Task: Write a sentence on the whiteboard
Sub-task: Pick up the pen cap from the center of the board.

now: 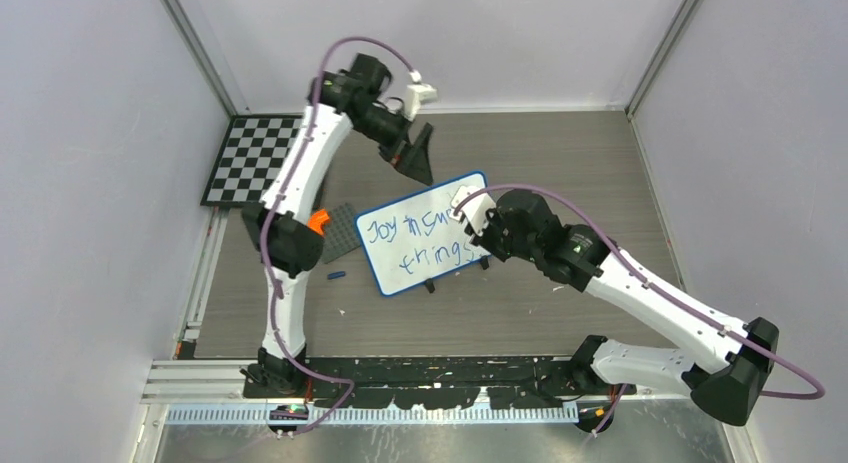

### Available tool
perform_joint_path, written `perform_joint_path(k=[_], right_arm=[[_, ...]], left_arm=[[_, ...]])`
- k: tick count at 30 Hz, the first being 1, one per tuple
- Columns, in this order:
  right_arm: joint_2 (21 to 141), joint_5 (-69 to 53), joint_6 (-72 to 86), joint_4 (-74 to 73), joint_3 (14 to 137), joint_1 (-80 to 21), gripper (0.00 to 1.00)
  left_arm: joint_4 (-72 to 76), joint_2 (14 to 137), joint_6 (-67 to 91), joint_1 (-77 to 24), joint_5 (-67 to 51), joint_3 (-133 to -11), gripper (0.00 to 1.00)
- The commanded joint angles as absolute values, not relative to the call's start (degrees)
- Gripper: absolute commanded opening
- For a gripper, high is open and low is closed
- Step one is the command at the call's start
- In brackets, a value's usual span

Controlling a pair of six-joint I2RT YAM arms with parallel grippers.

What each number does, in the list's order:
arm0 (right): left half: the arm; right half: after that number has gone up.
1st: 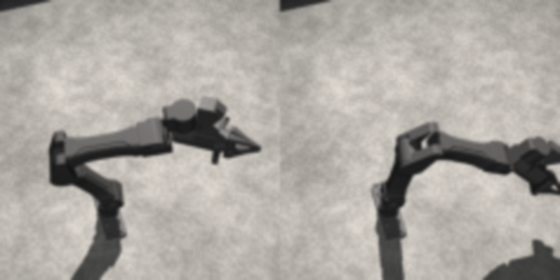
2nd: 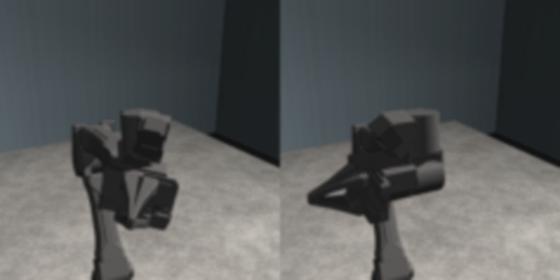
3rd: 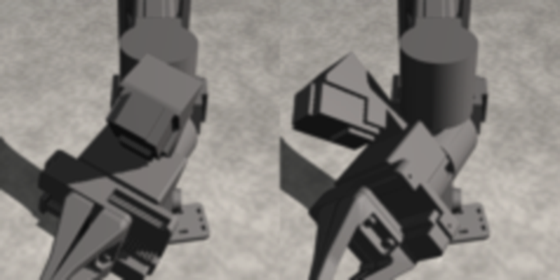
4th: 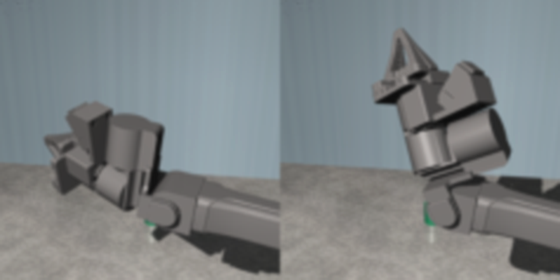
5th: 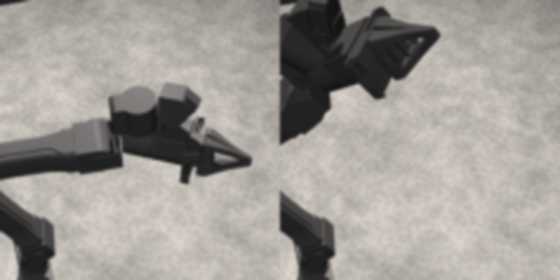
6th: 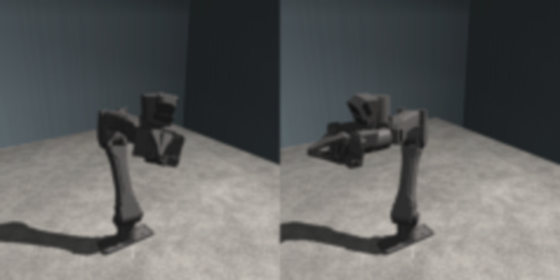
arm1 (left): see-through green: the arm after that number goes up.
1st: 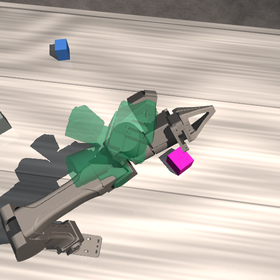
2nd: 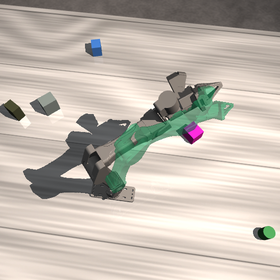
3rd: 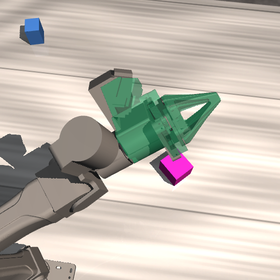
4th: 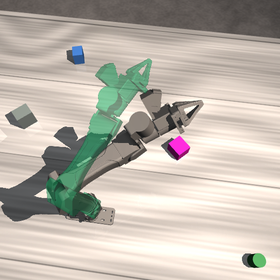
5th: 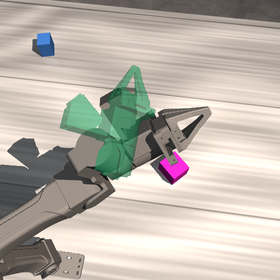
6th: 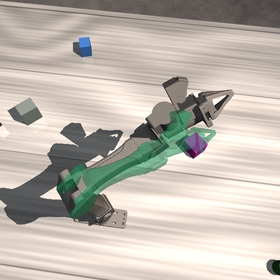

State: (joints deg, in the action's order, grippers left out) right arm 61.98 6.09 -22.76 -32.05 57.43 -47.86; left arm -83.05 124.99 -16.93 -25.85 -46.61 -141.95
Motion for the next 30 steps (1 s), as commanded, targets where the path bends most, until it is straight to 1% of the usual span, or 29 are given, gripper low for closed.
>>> perform_joint_path(k=[1, 3, 6, 7, 8, 11, 13, 16, 21, 23, 30], right_arm=[[60.73, 1.88, -18.97, -36.56, 64.14, -45.40, 0.00], [61.09, 0.85, -17.55, -37.69, 66.04, -43.60, 0.00], [61.79, -3.93, -14.63, -38.89, 68.52, -40.50, 0.00], [61.92, -5.12, -13.74, -39.19, 69.11, -39.18, 0.00], [62.17, -6.34, -12.92, -39.48, 69.67, -38.56, 0.00], [62.86, -7.75, -11.58, -40.10, 71.04, -36.39, 0.00], [63.04, -7.54, -11.43, -40.72, 71.80, -35.57, 0.00], [63.35, -7.86, -10.77, -41.78, 73.22, -34.42, 0.00], [64.33, -10.08, -9.23, -43.13, 75.09, -32.42, 0.00], [64.99, -10.99, -8.66, -43.47, 75.89, -31.54, 0.00], [66.40, -13.39, -6.80, -43.51, 76.66, -29.65, 0.00]], left_arm=[[-83.08, 114.03, -17.43, -15.17, -50.49, -139.30, 1.00], [-82.55, 109.69, -19.94, -8.37, -53.14, -134.79, 1.00], [-81.87, 102.99, -26.80, 2.34, -56.65, -124.45, 1.00], [-82.29, 100.43, -30.68, 5.59, -57.32, -119.58, 1.00], [-83.44, 99.49, -35.00, 8.02, -57.22, -117.52, 1.00], [-87.76, 96.04, -48.22, 12.83, -54.02, -107.83, 0.98], [-88.24, 94.61, -54.19, 15.49, -52.59, -101.09, 0.94], [-87.18, 93.13, -62.39, 19.59, -54.53, -91.84, 0.89], [-82.68, 91.98, -77.07, 20.73, -56.43, -78.03, 0.81], [-78.24, 91.00, -81.12, 20.65, -56.36, -73.10, 0.79], [-61.94, 88.30, -88.46, 16.86, -50.74, -58.32, 0.74]])
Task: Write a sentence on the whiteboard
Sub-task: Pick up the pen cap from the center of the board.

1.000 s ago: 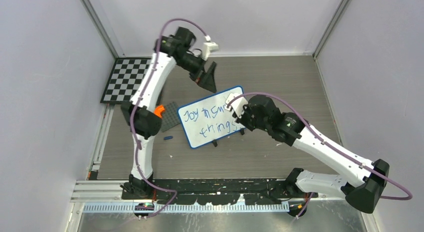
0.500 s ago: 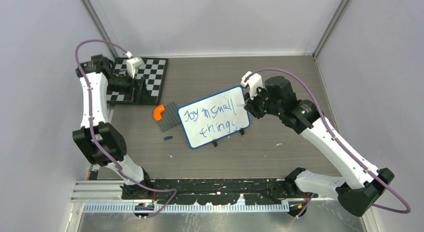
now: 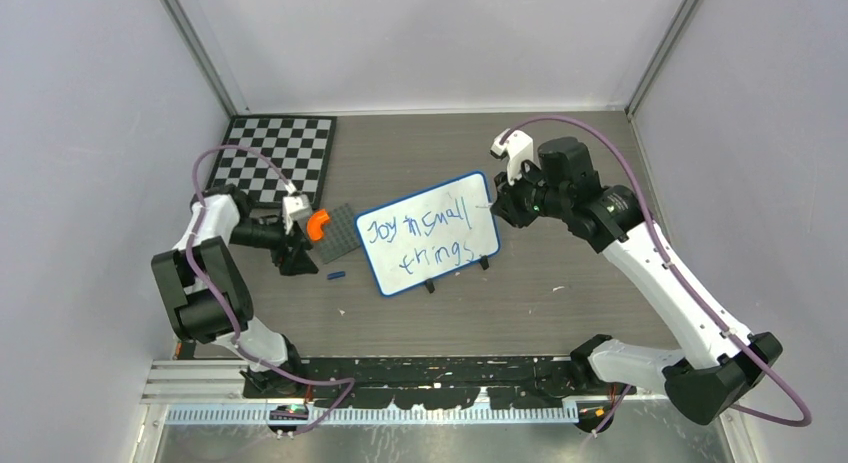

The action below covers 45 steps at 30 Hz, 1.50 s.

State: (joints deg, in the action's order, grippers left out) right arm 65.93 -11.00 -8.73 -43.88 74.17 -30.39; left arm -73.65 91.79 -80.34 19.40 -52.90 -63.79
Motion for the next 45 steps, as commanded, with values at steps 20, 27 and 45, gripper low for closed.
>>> perform_joint_path(k=[20, 27, 45], right_arm=[[69.58, -15.56, -5.59, -42.94, 76.68, -28.96, 0.00], [70.64, -16.29, -5.01, -42.89, 78.12, -29.03, 0.00], [70.95, -24.08, -0.03, -43.60, 81.60, -28.92, 0.00]], left_arm=[[-42.66, 88.84, -89.27, 5.71, -37.63, -43.59, 0.53], [-41.81, 88.59, -89.67, 2.02, -33.42, -42.07, 0.39], [-75.99, 67.54, -76.17, 0.71, -44.28, -56.95, 0.00]])
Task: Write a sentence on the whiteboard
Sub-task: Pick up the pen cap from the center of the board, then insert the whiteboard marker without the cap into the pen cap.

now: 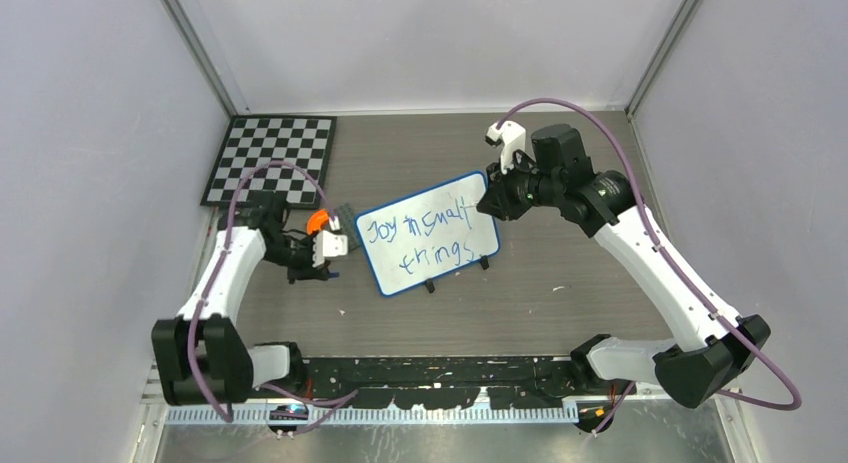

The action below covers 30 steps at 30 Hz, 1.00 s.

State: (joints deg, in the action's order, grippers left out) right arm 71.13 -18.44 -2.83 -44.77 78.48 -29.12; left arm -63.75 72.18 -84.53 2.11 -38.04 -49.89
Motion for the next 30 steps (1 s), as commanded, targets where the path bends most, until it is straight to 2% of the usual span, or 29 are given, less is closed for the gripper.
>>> perform_joint_path(k=[1, 7, 10, 16, 30], right_arm=[[71.19, -26.55, 1.18, -43.55, 81.80, -28.99, 0.00], [73.27, -41.86, 7.47, -39.91, 81.48, -28.97, 0.00], [73.85, -46.33, 11.00, -37.60, 80.69, -28.88, 0.00], [74.39, -51.81, 17.26, -32.80, 79.01, -28.98, 0.00], [72.49, -55.63, 18.10, -32.44, 75.89, -29.00, 0.00]], left_arm=[[-75.61, 66.55, -70.63, -1.05, -44.87, -59.11, 0.00], [-66.81, 65.18, -39.72, -12.85, -44.24, -71.27, 0.00], [-63.58, 67.29, -30.88, -17.56, -44.71, -76.59, 0.00], [-58.77, 70.85, -23.54, -29.27, -43.32, -82.27, 0.00], [-53.26, 72.33, -19.20, -31.14, -49.09, -84.09, 0.00]])
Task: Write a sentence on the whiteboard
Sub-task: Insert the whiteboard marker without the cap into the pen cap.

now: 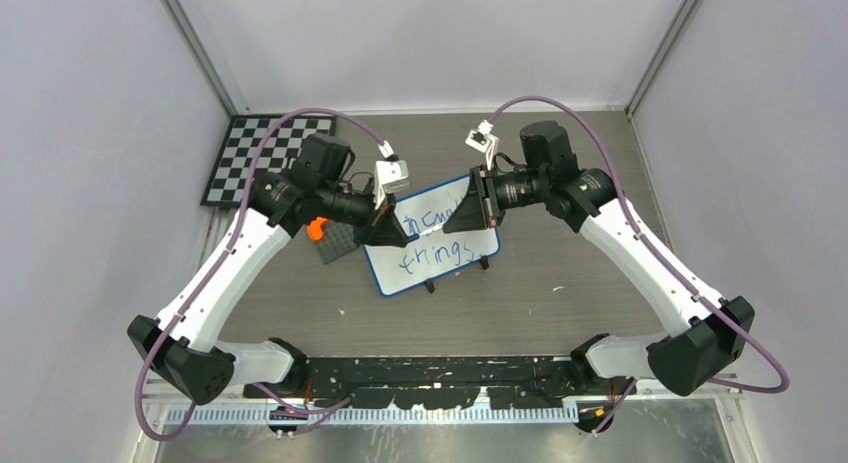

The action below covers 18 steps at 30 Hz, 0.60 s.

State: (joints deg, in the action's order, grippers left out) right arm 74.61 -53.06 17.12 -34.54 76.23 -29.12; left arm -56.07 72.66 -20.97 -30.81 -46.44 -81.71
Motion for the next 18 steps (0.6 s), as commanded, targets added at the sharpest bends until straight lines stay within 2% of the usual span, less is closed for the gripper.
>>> perform_joint_path(k=[1, 18], right_arm=[[72.51, -55.71, 18.08, -32.48, 75.84, -28.97, 0.00], [73.46, -57.31, 21.15, -29.45, 75.44, -29.31, 0.00]], left_arm=[[-53.14, 72.38, -18.92, -31.14, -49.32, -84.11, 0.00], [-49.48, 74.01, -14.30, -32.52, -49.89, -85.69, 0.00]])
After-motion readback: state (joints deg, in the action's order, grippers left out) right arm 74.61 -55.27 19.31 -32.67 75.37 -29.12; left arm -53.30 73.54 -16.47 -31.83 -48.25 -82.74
